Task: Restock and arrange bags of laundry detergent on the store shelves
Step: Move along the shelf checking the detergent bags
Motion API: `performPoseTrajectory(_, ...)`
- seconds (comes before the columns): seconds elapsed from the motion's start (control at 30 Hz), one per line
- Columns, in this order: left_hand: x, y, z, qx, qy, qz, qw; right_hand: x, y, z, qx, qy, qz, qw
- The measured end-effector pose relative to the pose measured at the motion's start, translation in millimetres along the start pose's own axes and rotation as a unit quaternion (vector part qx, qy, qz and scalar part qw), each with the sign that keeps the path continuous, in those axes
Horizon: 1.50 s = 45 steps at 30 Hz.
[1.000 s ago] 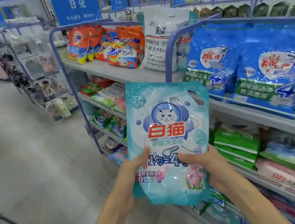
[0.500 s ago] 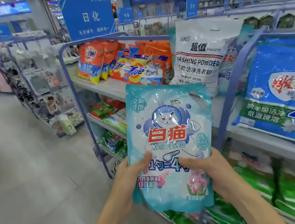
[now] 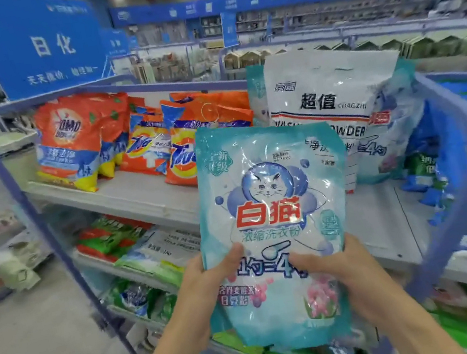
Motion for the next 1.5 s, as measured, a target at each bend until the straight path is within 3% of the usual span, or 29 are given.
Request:
performPoseTrajectory(0.2,-85,23,-42,-0.033,-0.013,0.06,0.998,-55,-40,28,-0.023,0.054,-0.051,0.997)
performPoseTrajectory(0.37,-155,29,-79,-0.048,-0.074,0.103,0.991,-107,-58,63,-0.009,0.103,-0.081,0.991)
performPoseTrajectory(0.63,-246,50,-104,-0.087,-0.157,0.094,0.979,-200,-79,82,0.07,0.14,-0.101,0.983)
performPoseTrajectory(0.87,-292,95,-82,-0.08,-0.135,0.092,0.983,-250,-105,54,0.122,0.097,-0.095,0.983)
performPoseTrajectory(1.17,-309,108,-67,-0.034,-0.12,0.11,0.986,-252,-117,32,0.072,0.094,-0.132,0.984)
performPoseTrajectory(1.5,-278,92,-84,-0.122,-0.305,-0.015,0.945,-236,-115,23,0.107,0.11,-0.24,0.959)
Point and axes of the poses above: each hand's wrist, its own x-axis away from the middle knuckle, its own y-axis out of the back of the hand, z = x × y, the point moved 4 cm from there along -x, towards the middle knuckle, and after that the axes turned 7 degrees about -y, right-handed, at the moved point
